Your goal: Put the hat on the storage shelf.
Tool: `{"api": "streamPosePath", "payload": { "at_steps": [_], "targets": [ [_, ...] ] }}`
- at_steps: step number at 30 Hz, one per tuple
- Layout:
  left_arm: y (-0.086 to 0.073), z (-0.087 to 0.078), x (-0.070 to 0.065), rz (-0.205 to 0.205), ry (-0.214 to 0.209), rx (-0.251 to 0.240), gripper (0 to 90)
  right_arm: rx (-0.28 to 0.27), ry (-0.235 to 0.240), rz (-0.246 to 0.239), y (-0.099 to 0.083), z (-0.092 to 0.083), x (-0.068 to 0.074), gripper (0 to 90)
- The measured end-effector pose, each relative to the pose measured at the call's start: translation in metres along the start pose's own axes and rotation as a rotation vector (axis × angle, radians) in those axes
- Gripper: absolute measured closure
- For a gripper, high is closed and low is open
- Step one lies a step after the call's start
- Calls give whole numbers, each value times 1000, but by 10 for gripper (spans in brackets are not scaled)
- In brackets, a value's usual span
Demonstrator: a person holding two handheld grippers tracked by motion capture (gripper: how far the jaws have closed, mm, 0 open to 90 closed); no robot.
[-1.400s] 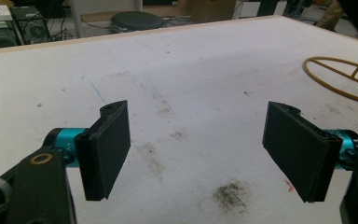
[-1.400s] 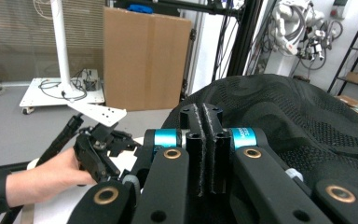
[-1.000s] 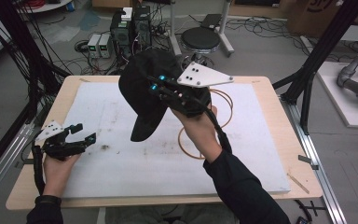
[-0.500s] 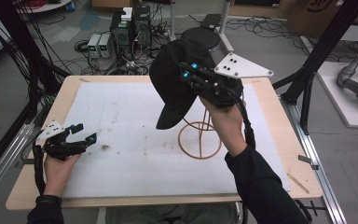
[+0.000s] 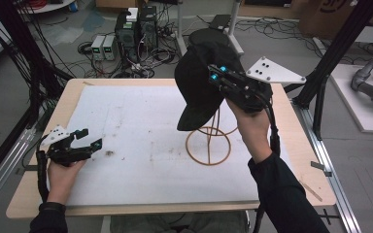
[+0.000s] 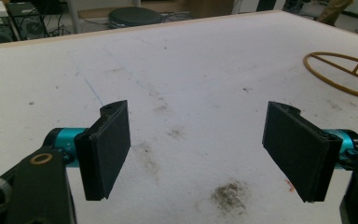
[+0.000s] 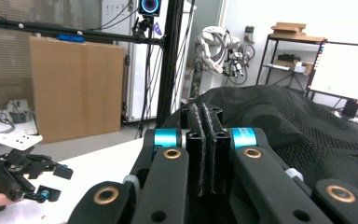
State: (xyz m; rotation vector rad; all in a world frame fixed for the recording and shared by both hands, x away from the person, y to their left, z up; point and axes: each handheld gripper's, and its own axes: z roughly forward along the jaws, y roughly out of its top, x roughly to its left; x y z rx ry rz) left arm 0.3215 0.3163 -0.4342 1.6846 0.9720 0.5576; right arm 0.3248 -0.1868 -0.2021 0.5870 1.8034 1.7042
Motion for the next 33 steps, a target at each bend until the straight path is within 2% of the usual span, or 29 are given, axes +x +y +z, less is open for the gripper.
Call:
{"api": "streamPosePath", "payload": {
  "at_steps": [14, 17, 23, 33],
  "targets": [
    [-1, 2, -1, 8, 2, 11, 233, 16, -32, 20, -28, -23, 5, 892],
    [-1, 3, -1, 13, 2, 16, 233, 11, -48, 14, -38, -30, 8, 891],
    [-1, 3, -2, 13, -1, 17, 233, 7, -81, 32, -53, -43, 9, 890],
    [-1, 7, -4, 16, -5, 24, 233, 19, -90, 54, -75, -55, 11, 886]
  ]
}}
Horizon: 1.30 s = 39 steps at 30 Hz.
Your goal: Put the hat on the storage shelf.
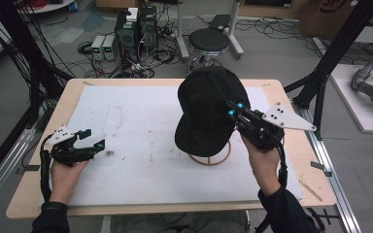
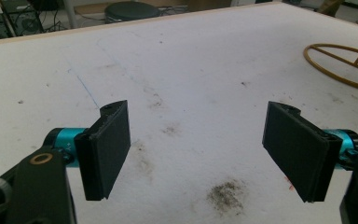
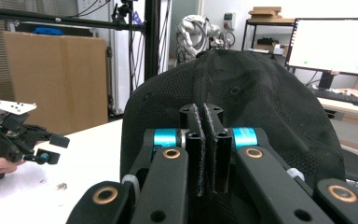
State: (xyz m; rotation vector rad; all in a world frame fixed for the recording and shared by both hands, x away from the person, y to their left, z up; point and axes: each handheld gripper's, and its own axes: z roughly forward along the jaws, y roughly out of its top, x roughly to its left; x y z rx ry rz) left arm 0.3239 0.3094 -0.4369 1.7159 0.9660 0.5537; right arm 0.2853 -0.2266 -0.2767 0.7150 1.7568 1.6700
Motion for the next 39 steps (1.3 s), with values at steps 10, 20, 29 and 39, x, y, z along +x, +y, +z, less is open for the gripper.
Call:
{"api": "streamPosePath", "payload": {
  "at_steps": [10, 20, 29, 39],
  "targets": [
    [0, 2, -1, 4, -1, 9, 233, 26, -6, 2, -14, -9, 2, 878],
    [-1, 5, -2, 11, -5, 21, 233, 60, -41, 26, -32, -16, -5, 877],
    [-1, 9, -5, 25, -7, 34, 233, 31, -78, 34, -32, -27, -17, 759],
    [0, 8, -6, 37, -10, 26, 233, 54, -148, 84, -43, -36, -47, 551]
  ]
}}
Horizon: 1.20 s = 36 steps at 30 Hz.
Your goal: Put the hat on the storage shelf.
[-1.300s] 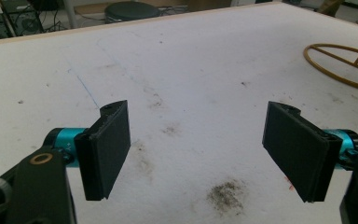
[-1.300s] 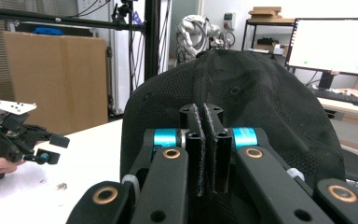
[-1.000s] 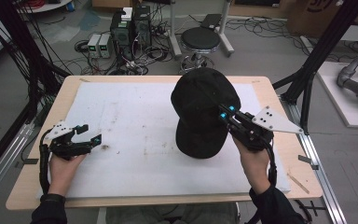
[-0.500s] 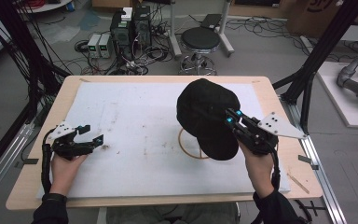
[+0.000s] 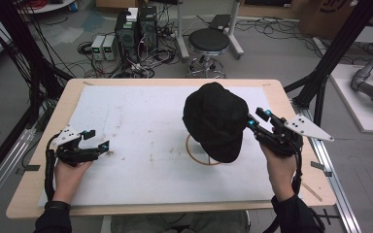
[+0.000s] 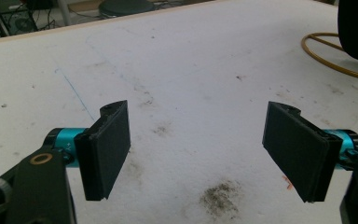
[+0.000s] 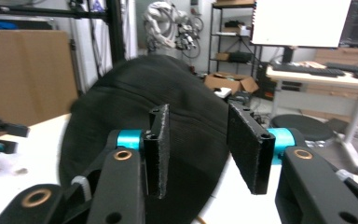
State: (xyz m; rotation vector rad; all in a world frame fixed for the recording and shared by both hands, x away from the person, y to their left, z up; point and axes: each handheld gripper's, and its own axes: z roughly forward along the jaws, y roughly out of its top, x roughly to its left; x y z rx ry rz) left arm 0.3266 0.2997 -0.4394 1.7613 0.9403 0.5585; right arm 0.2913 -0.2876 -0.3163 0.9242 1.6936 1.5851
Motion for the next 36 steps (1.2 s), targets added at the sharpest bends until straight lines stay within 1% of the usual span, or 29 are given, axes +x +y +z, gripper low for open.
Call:
{"api": "streamPosePath", "payload": {
  "at_steps": [1, 2, 6, 8, 9, 10, 11, 13, 14, 15, 16, 17, 18, 19, 21, 23, 24, 26, 28, 32, 34, 35, 36],
  "targets": [
    [0, 0, 0, 1, 1, -3, 233, 0, 0, 0, 0, 0, 0, 551],
    [0, -1, 0, 0, -1, -8, 233, 2, -12, 10, -4, -1, -8, 488],
    [0, 0, 1, 1, 1, -11, 232, 13, -25, 33, -13, -4, -25, 408],
    [2, 0, 0, 3, -1, -16, 231, 31, -30, 41, -19, -4, -34, 372],
    [2, 1, 0, 5, -3, -21, 230, 42, -37, 38, -23, -4, -38, 359],
    [2, 1, 0, 5, -3, -21, 230, 42, -37, 38, -23, -4, -38, 359],
    [3, 1, -1, 8, -7, -24, 231, 60, -46, 40, -32, -3, -47, 341],
    [4, 2, -2, 10, -9, -23, 230, 71, -66, 44, -41, -4, -55, 320],
    [6, 3, -3, 24, -7, -34, 229, 83, -69, 55, -46, -4, -60, 306],
    [6, 3, -3, 24, -7, -34, 229, 83, -69, 55, -46, -4, -60, 306],
    [6, 4, -5, 27, -1, -44, 229, 106, -82, 74, -55, -5, -67, 297],
    [7, 4, -5, 28, -1, -44, 229, 112, -90, 80, -60, -5, -70, 290],
    [7, 4, -5, 28, -1, -44, 229, 112, -90, 80, -60, -5, -70, 290],
    [7, 5, -7, 35, 3, -42, 227, 126, -90, 104, -68, -4, -75, 280],
    [7, 6, -7, 35, 5, -42, 224, 139, -101, 101, -75, -3, -79, 277],
    [8, 7, -9, 46, 8, -43, 219, 154, -110, 109, -81, -2, -81, 267],
    [8, 7, -9, 46, 8, -43, 215, 154, -110, 109, -81, -2, -81, 267],
    [8, 7, -11, 47, 6, -45, 215, 169, -128, 111, -88, -1, -85, 262],
    [8, 10, -12, 60, 3, -32, 215, 180, -137, 120, -91, -1, -87, 262],
    [8, 12, -15, 72, 4, -20, 210, 197, -145, 123, -95, -1, -89, 261],
    [8, 13, -16, 76, 2, -17, 210, 202, -144, 122, -96, -1, -89, 256],
    [8, 13, -17, 74, -1, -15, 210, 208, -145, 132, -98, 0, -90, 246],
    [9, 14, -17, 76, -2, -12, 210, 208, -145, 132, -98, 0, -90, 246]
  ]
}}
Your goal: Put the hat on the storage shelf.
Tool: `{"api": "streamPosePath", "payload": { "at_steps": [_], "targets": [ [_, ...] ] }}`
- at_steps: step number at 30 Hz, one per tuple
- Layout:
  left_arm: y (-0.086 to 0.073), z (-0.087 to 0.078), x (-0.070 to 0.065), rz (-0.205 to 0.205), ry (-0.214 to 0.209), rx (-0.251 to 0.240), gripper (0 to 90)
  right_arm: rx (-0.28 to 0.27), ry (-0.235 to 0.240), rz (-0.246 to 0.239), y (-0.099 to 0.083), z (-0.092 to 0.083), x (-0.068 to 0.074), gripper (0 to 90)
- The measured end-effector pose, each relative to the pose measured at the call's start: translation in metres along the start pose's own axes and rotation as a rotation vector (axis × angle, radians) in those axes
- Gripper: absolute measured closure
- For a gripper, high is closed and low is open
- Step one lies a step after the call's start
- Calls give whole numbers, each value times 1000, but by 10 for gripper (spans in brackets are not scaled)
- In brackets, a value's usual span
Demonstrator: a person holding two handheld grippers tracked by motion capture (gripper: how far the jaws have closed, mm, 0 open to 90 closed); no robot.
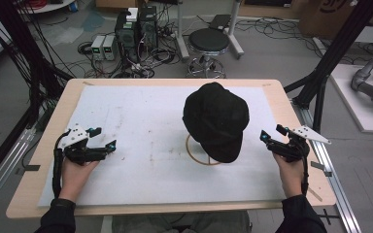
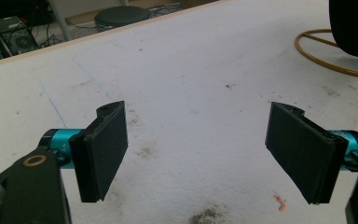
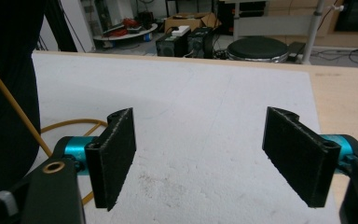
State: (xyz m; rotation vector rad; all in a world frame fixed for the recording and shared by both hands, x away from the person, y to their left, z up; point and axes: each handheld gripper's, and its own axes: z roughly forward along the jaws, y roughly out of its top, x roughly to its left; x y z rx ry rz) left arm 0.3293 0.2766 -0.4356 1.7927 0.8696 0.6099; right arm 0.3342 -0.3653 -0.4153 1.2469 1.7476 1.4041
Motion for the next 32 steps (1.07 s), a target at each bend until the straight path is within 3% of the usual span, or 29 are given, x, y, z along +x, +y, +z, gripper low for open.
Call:
{"api": "streamPosePath", "payload": {
  "at_steps": [16, 23, 32],
  "targets": [
    [1, 3, -4, 16, -2, 11, 210, 25, -7, 3, -4, 3, 0, 233],
    [1, 3, -3, 16, 0, 11, 210, 31, -8, -26, -4, 3, 3, 233],
    [0, 3, -2, 15, 1, 13, 210, 36, -13, -25, -4, 4, 3, 224]
  ]
}}
